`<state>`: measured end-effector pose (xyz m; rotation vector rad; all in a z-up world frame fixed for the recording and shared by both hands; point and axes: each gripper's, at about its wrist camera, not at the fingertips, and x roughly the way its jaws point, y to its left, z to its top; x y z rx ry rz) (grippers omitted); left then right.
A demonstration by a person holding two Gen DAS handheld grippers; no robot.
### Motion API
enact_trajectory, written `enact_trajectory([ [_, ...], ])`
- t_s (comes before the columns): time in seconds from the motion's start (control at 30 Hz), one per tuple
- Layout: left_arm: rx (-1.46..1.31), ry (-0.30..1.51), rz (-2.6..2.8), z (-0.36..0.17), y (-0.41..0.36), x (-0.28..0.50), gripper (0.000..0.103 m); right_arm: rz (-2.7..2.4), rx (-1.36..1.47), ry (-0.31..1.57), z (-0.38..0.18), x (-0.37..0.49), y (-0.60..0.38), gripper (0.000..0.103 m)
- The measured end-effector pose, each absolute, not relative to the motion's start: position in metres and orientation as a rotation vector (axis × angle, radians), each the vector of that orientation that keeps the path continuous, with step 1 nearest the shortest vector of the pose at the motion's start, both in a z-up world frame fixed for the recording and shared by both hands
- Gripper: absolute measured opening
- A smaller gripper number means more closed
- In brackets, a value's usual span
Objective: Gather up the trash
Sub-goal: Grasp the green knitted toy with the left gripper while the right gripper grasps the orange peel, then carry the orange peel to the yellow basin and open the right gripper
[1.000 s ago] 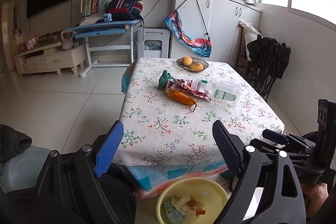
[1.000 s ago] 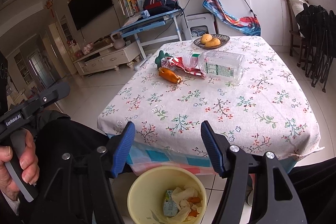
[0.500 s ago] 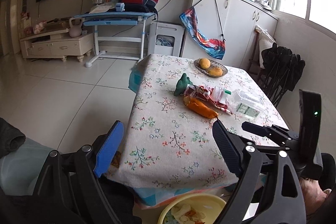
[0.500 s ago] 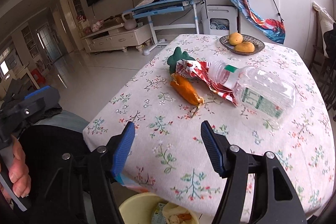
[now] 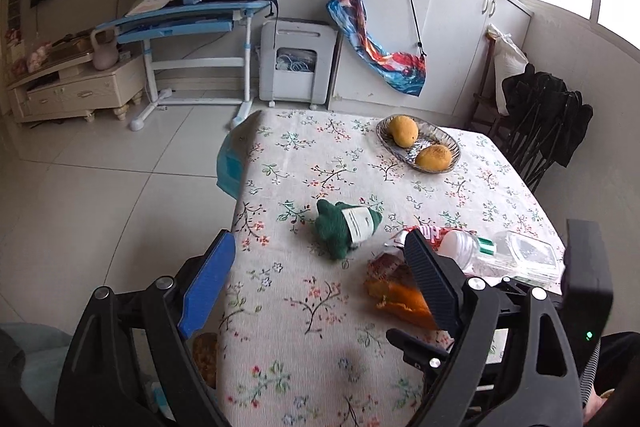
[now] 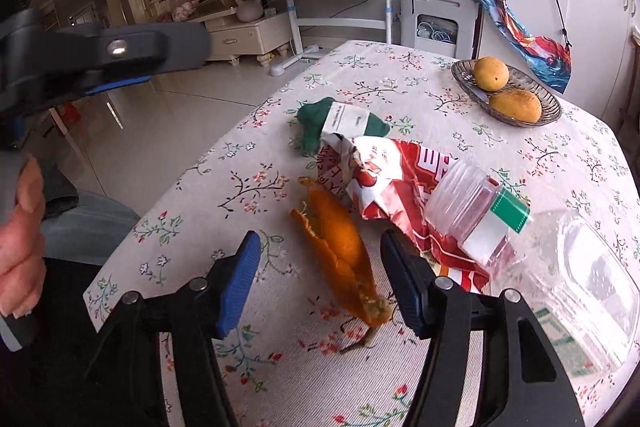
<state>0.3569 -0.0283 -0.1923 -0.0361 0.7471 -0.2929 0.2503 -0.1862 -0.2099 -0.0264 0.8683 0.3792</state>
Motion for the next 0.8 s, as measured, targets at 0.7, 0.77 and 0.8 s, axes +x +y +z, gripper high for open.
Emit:
enact_trajectory([
  [0.7, -0.073, 0.978, -0.425, -0.273, -0.086, 0.452, 0.046, 0.308, 0.039, 0.966, -0.212, 0.179, -0.246, 0.021],
  [0.77, -0.087, 0.963, -0.421, -0.269, -0.082, 0.447, 0.044, 0.303, 0.052, 0.955, -0.212, 0.178, -0.247, 0.021],
  [0.8, -0.092, 0.95, -0.406, -0.266, -0.078, 0.444, 0.044, 0.301, 0.057, 0.951, -0.212, 0.178, -0.247, 0.021],
])
